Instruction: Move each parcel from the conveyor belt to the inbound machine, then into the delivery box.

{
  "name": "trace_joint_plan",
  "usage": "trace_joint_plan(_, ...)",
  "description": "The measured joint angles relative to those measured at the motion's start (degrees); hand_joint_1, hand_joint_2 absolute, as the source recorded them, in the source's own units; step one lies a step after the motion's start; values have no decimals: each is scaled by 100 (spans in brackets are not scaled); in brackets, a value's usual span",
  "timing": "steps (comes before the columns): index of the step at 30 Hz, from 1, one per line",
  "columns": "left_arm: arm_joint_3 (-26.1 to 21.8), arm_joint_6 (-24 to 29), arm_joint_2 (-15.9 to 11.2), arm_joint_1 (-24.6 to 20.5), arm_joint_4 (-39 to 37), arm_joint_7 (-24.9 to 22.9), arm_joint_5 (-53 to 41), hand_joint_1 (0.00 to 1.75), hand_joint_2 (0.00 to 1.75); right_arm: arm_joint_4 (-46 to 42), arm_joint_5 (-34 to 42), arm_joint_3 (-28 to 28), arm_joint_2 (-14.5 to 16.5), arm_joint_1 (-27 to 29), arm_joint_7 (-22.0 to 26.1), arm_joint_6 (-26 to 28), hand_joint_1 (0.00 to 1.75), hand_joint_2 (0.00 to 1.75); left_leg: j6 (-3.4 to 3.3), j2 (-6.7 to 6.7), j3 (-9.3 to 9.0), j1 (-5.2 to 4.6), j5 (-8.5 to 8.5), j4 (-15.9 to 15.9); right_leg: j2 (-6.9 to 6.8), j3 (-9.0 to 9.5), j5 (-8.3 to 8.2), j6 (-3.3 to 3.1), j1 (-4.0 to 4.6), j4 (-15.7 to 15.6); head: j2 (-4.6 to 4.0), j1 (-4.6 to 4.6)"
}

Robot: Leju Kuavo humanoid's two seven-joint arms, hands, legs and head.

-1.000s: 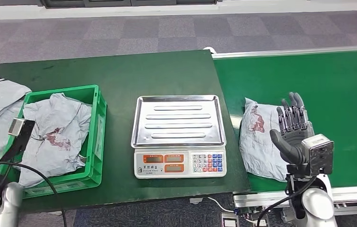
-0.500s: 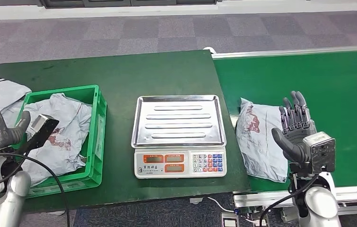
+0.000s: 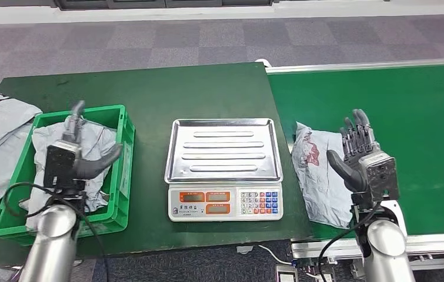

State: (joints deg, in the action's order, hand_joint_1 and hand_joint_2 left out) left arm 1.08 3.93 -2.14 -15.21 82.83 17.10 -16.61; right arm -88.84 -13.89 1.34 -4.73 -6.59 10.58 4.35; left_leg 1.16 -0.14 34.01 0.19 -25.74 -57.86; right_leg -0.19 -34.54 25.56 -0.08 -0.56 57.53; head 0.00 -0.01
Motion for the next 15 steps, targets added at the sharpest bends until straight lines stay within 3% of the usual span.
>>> trace_joint_plan(6,425,37,129,-143,-181,12,402,0,175,97,-48,-62,76,-37,-21,41,0,175,2,14,-2,0,-1,0,15,-5,-2,0,1,0,0,-1)
trace_joint_plan(9,567,-257,184,-236,-280,-19,663,0,175,164,-206,-62,91,-75,-181,200,0,175,2,7,-1,0,0,0,8,-7,0,-1,4,0,0,-1)
trace_joint_plan(15,1132,-482,541,-780,-855,-207,955,0,175,809,-1363,12,-8,-454,-919,907,0,175,-2,6,-1,-1,6,-1,8,-4,-10,11,-10,0,0,0)
